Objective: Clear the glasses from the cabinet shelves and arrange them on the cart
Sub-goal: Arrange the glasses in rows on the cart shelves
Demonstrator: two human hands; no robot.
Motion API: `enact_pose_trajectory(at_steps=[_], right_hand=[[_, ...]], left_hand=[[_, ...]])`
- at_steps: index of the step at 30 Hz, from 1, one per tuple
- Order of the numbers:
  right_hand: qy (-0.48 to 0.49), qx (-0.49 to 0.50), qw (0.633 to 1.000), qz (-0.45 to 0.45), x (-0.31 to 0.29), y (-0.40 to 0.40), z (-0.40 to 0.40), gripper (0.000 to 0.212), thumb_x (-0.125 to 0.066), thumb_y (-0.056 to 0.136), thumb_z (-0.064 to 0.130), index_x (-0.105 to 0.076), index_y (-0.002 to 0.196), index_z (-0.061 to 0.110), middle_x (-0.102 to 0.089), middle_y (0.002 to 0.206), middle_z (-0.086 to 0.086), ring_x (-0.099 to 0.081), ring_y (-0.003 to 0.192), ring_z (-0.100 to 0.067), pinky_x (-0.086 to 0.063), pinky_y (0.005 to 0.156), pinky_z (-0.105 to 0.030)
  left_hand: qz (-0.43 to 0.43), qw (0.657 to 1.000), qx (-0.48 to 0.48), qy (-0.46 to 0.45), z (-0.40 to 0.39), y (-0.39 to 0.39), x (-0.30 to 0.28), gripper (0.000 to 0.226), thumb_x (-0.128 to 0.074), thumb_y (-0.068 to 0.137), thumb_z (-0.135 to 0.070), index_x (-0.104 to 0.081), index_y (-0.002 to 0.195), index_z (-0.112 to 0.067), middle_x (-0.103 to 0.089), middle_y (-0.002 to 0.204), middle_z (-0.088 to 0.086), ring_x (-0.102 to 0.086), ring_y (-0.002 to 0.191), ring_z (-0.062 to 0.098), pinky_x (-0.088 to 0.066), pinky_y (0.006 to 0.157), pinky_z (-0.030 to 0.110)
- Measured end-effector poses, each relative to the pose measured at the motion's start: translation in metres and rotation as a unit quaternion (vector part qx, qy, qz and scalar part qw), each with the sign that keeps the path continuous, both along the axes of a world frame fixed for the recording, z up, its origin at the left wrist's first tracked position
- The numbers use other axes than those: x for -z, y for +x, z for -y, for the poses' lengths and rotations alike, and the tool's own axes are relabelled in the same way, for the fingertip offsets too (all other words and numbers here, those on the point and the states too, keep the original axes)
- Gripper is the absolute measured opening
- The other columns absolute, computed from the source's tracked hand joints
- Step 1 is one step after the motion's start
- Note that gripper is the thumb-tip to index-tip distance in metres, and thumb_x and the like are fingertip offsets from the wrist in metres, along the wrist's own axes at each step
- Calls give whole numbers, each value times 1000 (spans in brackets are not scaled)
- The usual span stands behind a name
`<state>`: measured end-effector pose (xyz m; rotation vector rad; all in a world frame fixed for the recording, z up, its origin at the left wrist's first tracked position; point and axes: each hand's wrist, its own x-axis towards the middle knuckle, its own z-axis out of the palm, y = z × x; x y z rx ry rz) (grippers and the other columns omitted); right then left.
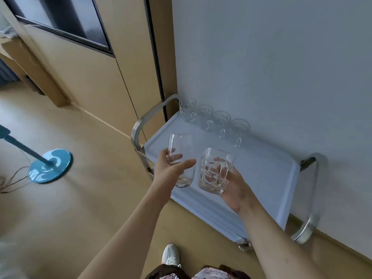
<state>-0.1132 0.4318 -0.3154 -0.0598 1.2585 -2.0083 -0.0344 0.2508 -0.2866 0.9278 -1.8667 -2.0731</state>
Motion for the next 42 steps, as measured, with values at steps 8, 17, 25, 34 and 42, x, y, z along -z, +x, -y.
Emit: enact_pose_trajectory(at_steps=[8,17,25,34,42], right_hand=[[102,156,982,-7,18,-40,-4,78,-84,66,26,-55,135,5,-66,120,-22,-60,120,-46,-46,103,-60],[203,274,940,3,55,-115,-46,79,-96,39,28,-65,111,19,-75,98,0,-74,91,-22,-57,72,-33],[306,230,923,-38,96,-192,-84,103,-96,33,35,-44,121,54,-58,122,8,-61,109,-3,-49,85,-20],[400,154,893,-139,127,-247,-97,116,-103,46,22,-38,143,24,-45,137,-1,-52,123,-21,-46,106,-40],[441,117,871,-182,134,-275,-100,114,-102,48,19,-40,143,21,-54,135,7,-52,127,-7,-40,96,-22]], left_hand=[[27,991,133,14,14,-85,23,78,-92,56,-40,-51,123,-31,-64,121,-3,-71,95,7,-55,83,31],[79,979,185,24,-28,-171,55,81,-91,53,-38,-51,123,-29,-64,121,-3,-69,102,12,-56,93,39],[115,976,181,22,-57,-226,81,90,-93,44,-45,-52,122,-33,-66,120,-4,-70,102,12,-55,89,33],[130,977,165,18,-76,-250,94,91,-92,41,-44,-52,122,-32,-66,120,-4,-69,105,14,-51,78,22],[119,983,141,14,-85,-249,99,83,-91,52,-31,-51,124,-28,-64,122,0,-67,108,18,-53,84,28]])
